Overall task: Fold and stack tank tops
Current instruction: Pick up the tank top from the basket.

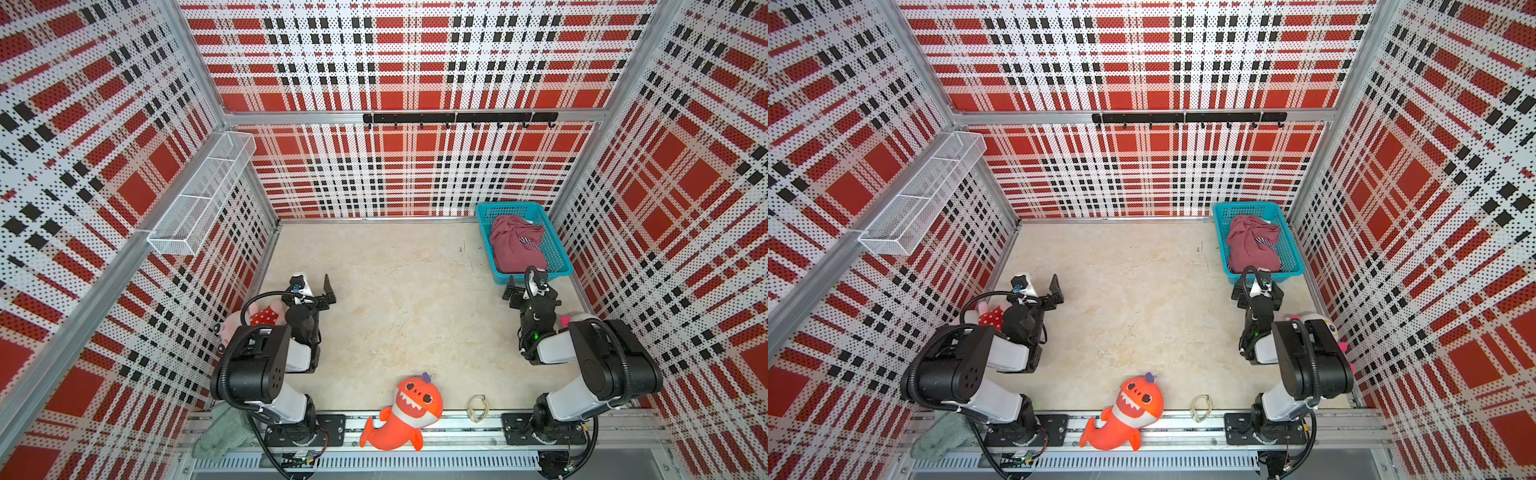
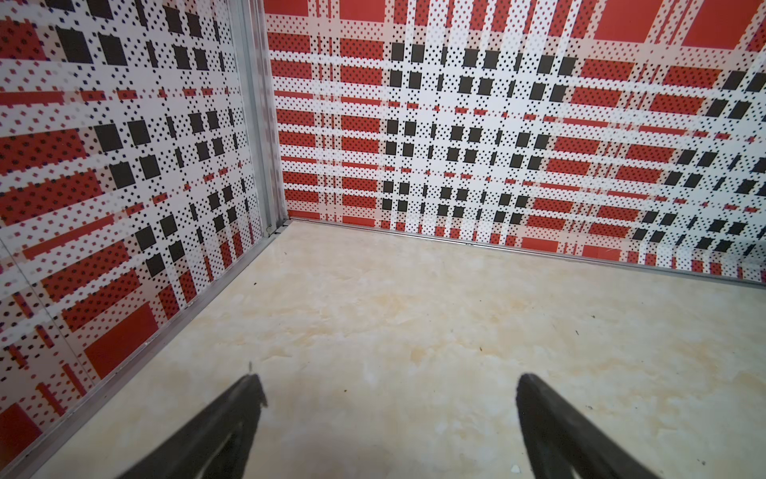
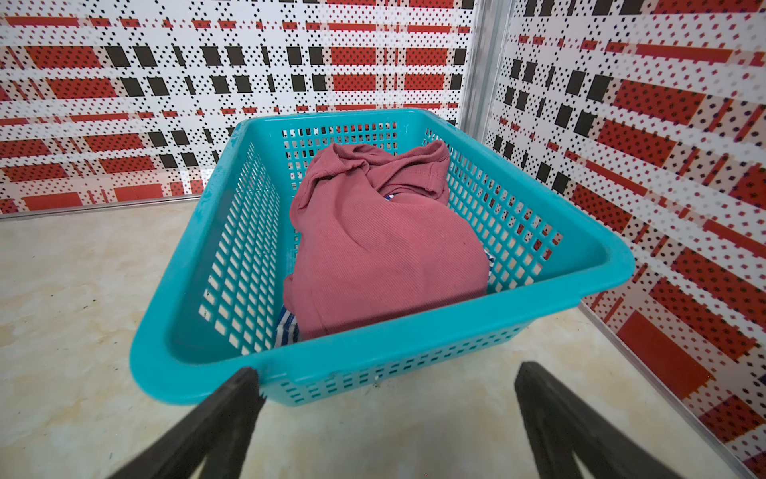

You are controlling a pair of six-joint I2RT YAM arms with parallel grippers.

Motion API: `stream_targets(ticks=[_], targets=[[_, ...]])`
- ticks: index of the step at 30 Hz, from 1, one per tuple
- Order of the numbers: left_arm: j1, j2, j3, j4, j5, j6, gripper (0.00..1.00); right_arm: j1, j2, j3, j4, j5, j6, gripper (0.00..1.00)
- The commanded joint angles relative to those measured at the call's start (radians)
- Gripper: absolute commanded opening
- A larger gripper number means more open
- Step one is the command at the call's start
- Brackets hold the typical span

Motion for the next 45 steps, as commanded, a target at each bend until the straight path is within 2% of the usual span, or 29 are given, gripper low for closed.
stream_targets(ticks=[1,19,21,23,26,29,32,34,39,42,45], targets=[[0.006,0.008,0.012,0.033,-0.006,0.014,0.98,0.002,0.004,0.013,0.015,-0.011,-0.005,1.00],[-0.001,-0.007,0.005,0.046,-0.030,0.011,0.98,-0.004,-0.017,0.015,0.004,-0.016,-0.004,1.00],[-0.049,-0.121,0.017,-0.066,-0.167,0.031,0.98,-0.004,-0.137,0.060,-0.197,0.006,0.008,1.00],[-0.125,-0.269,0.091,-0.298,-0.367,0.003,0.98,-0.004,-0.261,0.105,-0.359,0.043,0.039,1.00],[-0.204,-0.432,0.210,-0.578,-0.418,-0.164,0.99,-0.004,-0.416,0.223,-0.654,0.046,0.093,1.00],[-0.302,-0.454,0.414,-0.876,-0.509,-0.162,0.99,-0.008,-0.461,0.405,-0.941,0.062,0.112,1.00],[-0.305,-0.381,0.626,-1.150,-0.456,-0.106,0.98,-0.034,-0.367,0.649,-1.246,0.002,0.095,1.00],[-0.302,-0.331,0.691,-1.227,-0.401,-0.064,0.98,-0.050,-0.276,0.767,-1.351,-0.064,0.058,1.00],[-0.266,-0.253,0.719,-1.262,-0.147,-0.109,0.98,-0.057,-0.063,1.027,-1.509,-0.090,0.017,1.00],[-0.232,-0.186,0.797,-1.331,-0.085,-0.081,0.98,-0.058,0.066,1.167,-1.562,-0.121,0.001,1.00],[-0.193,-0.161,0.797,-1.322,-0.010,-0.111,0.98,-0.061,0.208,1.288,-1.610,-0.135,0.001,0.99]])
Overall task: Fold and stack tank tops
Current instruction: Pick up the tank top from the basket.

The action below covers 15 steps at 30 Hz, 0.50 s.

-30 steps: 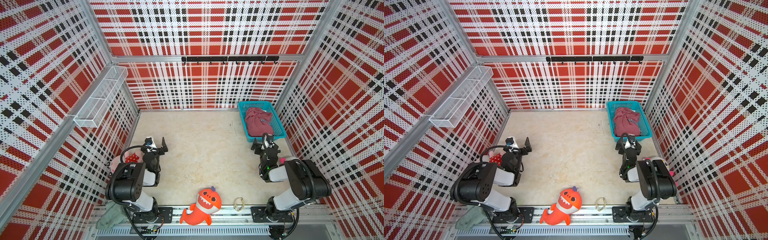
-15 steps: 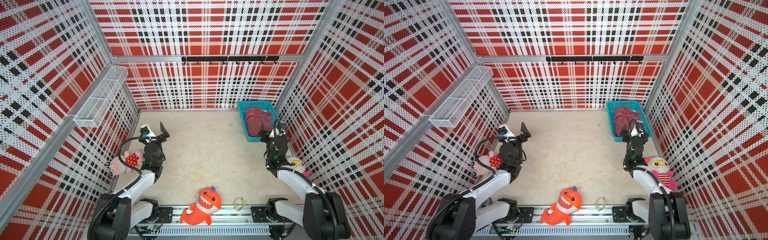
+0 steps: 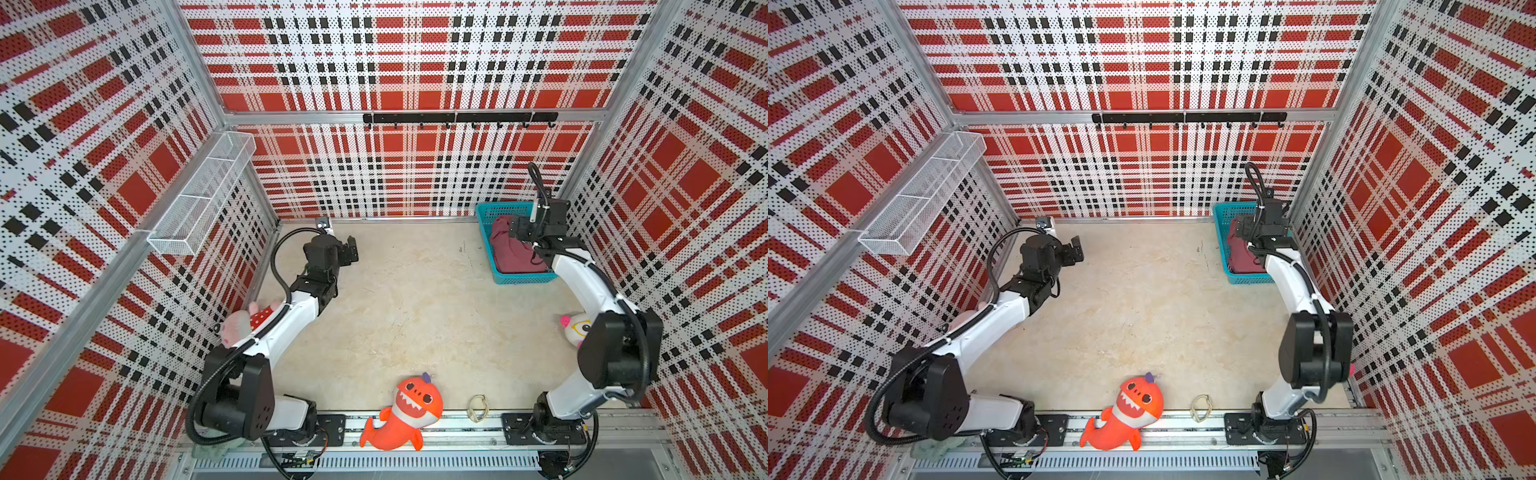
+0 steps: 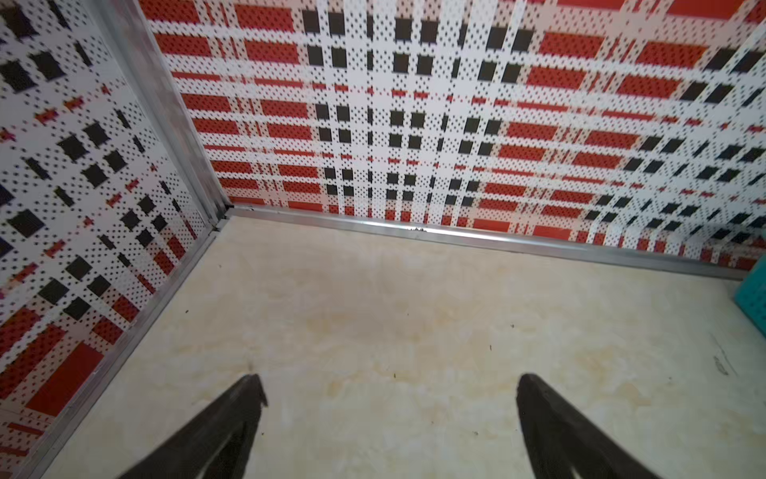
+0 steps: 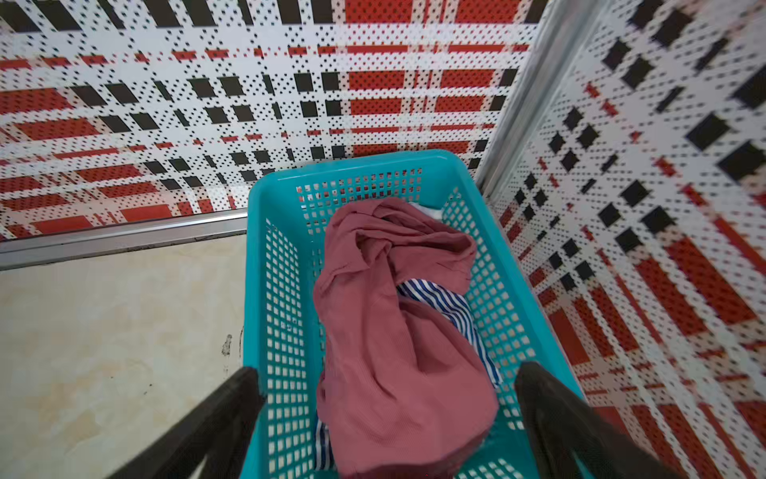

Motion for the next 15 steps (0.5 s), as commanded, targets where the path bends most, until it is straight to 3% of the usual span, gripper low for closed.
stream_targets(ticks=[1,3,8,15], targets=[[0.057,-0.004,0.027,-0.041,0.165,-0.045,0.98,-0.008,0.115,0.109,-0.130,-0.043,-0.016,0.99],[0.089,-0.007,0.014,-0.022,0.210,-0.067,0.98,-0.008,0.191,0.153,-0.134,-0.047,0.000,0.98],[0.094,-0.034,-0.010,-0.017,0.186,-0.067,0.98,-0.008,0.359,0.267,-0.192,-0.032,0.040,0.90],[0.098,-0.030,-0.017,-0.016,0.196,-0.069,0.98,-0.008,0.452,0.293,-0.180,-0.045,0.063,0.78]])
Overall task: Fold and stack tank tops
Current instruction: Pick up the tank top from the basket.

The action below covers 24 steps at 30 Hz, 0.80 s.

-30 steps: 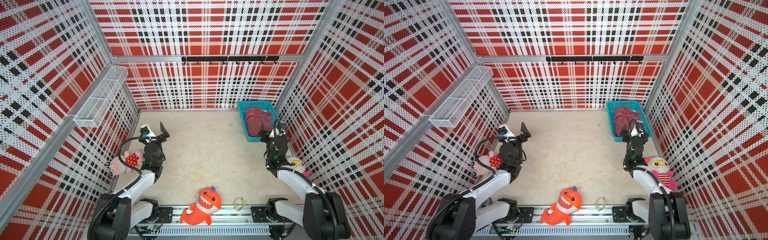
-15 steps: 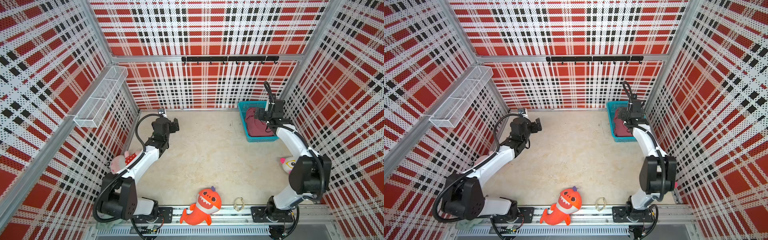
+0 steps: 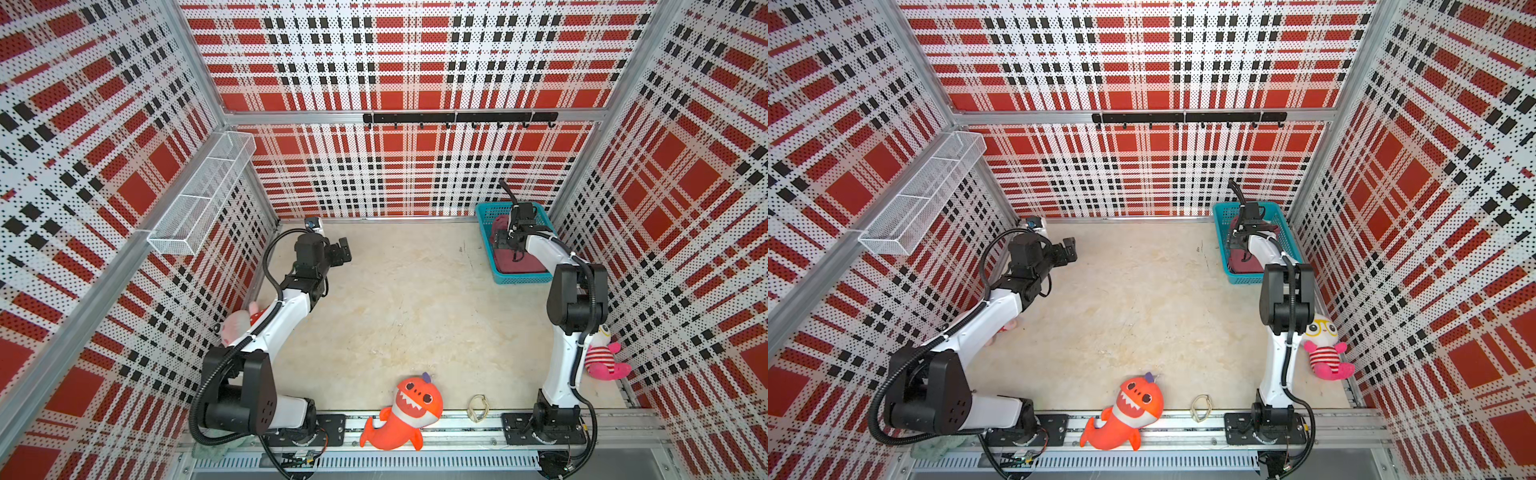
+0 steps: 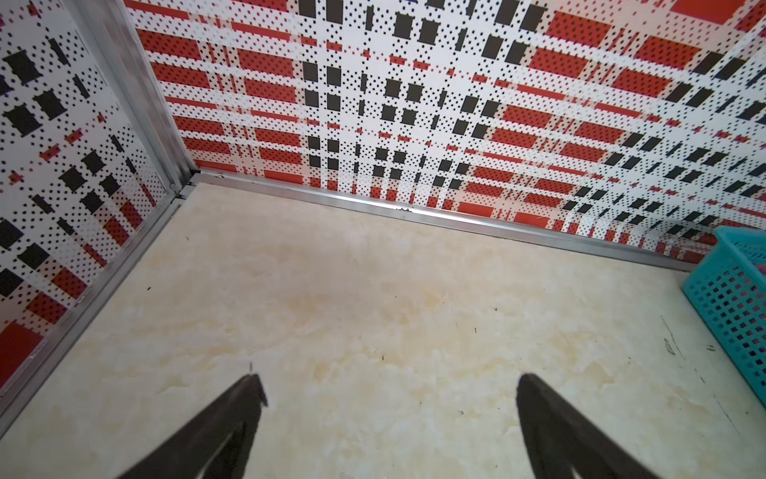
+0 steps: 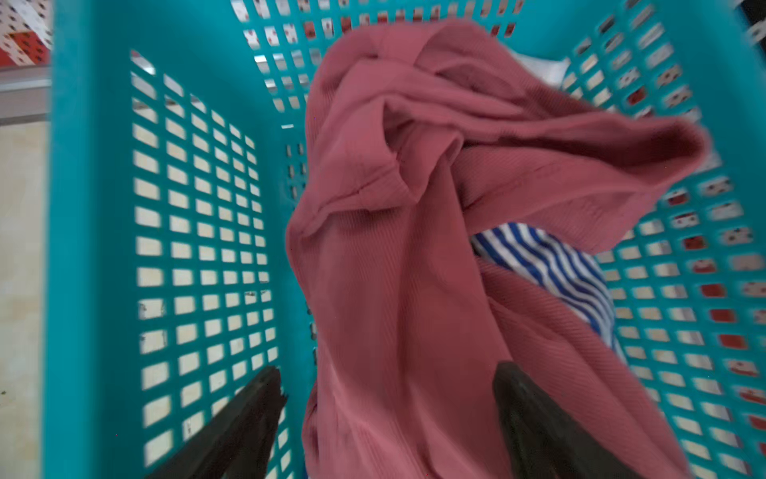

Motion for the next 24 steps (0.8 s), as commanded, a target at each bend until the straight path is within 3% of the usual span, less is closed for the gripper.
stream_targets(ticks=[1,4,9,10,18,24], targets=[[0.004,-0.018,-0.014,0.006,0.027,-0.010,0.98,-0.008,0.030,0.046,-0.026,-0.001,0.012,0.74],[0.002,-0.021,-0.014,0.006,0.022,-0.009,0.98,-0.009,0.035,0.044,-0.029,0.017,0.012,0.53],[0.004,-0.018,-0.017,0.006,0.025,-0.007,0.98,-0.009,-0.026,0.010,0.001,0.074,0.000,0.06],[0.003,-0.018,-0.017,0.006,0.025,-0.007,0.98,-0.009,-0.041,0.010,0.000,0.087,-0.006,0.00],[-0.001,-0.020,-0.021,0.006,0.018,-0.007,0.98,-0.009,-0.252,0.038,-0.016,0.097,-0.055,0.00],[-0.012,-0.023,-0.021,0.006,0.012,0.001,0.98,0.006,-0.469,-0.006,0.014,-0.029,-0.023,0.00]])
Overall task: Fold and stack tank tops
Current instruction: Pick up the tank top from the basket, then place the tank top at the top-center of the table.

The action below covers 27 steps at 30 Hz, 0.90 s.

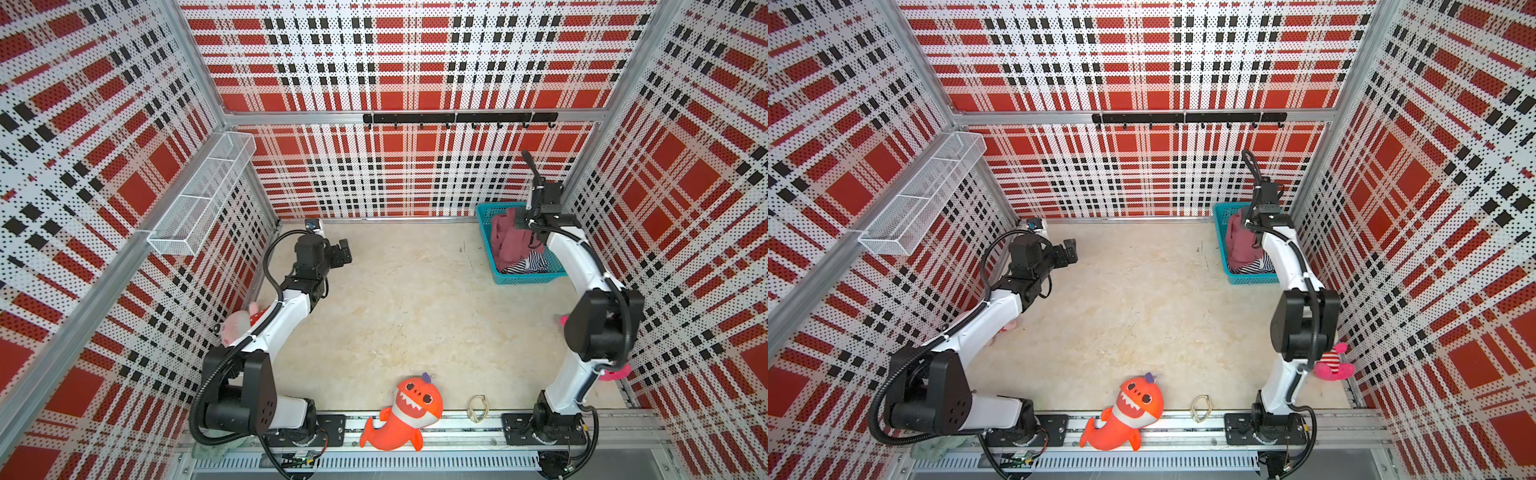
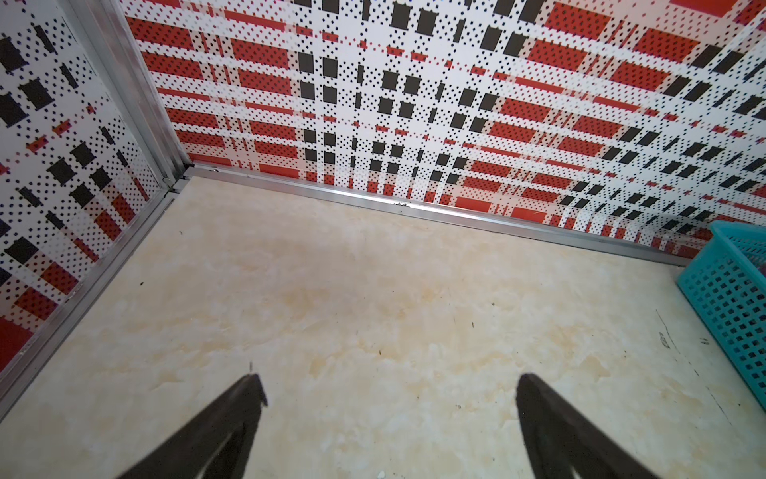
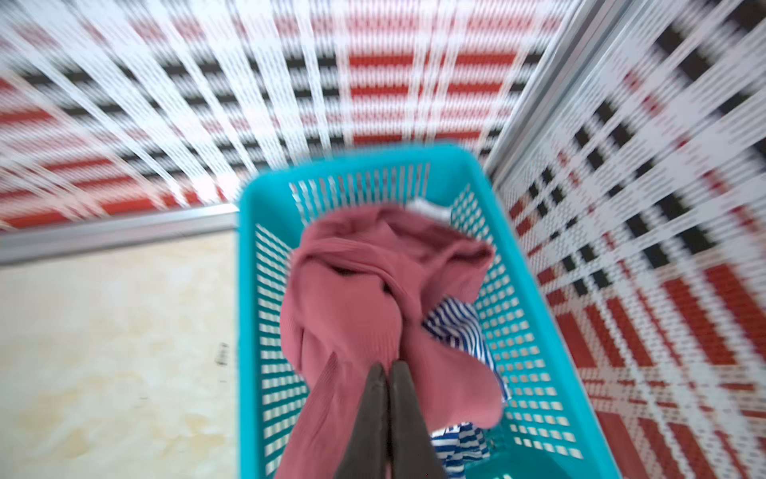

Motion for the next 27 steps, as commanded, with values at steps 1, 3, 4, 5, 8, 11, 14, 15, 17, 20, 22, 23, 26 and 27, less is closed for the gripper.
stream_targets(ticks=[1,3,4,5,8,11,14,15,17,20,22,23,26,27], targets=[[-0.007,-0.023,-0.013,0.006,0.002,0.004,0.98,0.024,-0.137,-0.015,0.035,-0.068,0.005,0.00],[-0.009,-0.022,-0.013,0.006,0.012,0.007,0.98,0.073,-0.188,-0.010,0.032,-0.061,-0.020,0.00],[-0.008,-0.021,-0.013,0.006,0.018,0.007,0.98,0.111,-0.210,0.002,0.025,-0.047,-0.040,0.00],[-0.011,-0.021,-0.014,0.006,0.023,0.008,0.98,0.148,-0.226,0.017,0.012,-0.033,-0.056,0.00],[-0.011,-0.023,-0.013,0.007,0.036,0.008,0.98,0.293,-0.260,0.082,-0.017,0.008,-0.112,0.00],[-0.011,-0.024,-0.013,0.009,0.042,0.008,0.99,0.451,-0.264,0.149,-0.030,0.054,-0.156,0.00],[-0.006,-0.023,-0.010,0.009,0.056,-0.008,0.98,0.574,-0.243,0.192,-0.026,0.019,-0.155,0.00],[0.000,-0.022,-0.008,0.009,0.066,-0.023,0.98,0.608,-0.232,0.197,-0.019,0.005,-0.149,0.00],[0.019,-0.017,-0.001,0.009,0.094,-0.054,0.98,0.655,-0.205,0.195,0.005,-0.051,-0.134,0.00],[0.050,-0.007,0.005,0.009,0.140,-0.087,0.98,0.667,-0.151,0.167,0.060,-0.145,-0.078,0.00],[0.061,0.000,0.009,0.007,0.155,-0.093,0.98,0.666,-0.100,0.149,0.080,-0.130,-0.076,0.00],[0.064,0.001,0.010,0.004,0.153,-0.094,0.99,0.663,-0.076,0.142,0.081,-0.109,-0.076,0.00],[0.069,0.001,0.012,-0.002,0.146,-0.093,0.98,0.624,-0.011,0.099,0.099,-0.120,-0.045,0.00],[0.069,0.001,0.014,-0.005,0.143,-0.093,0.98,0.596,0.009,0.079,0.108,-0.143,-0.014,0.00]])
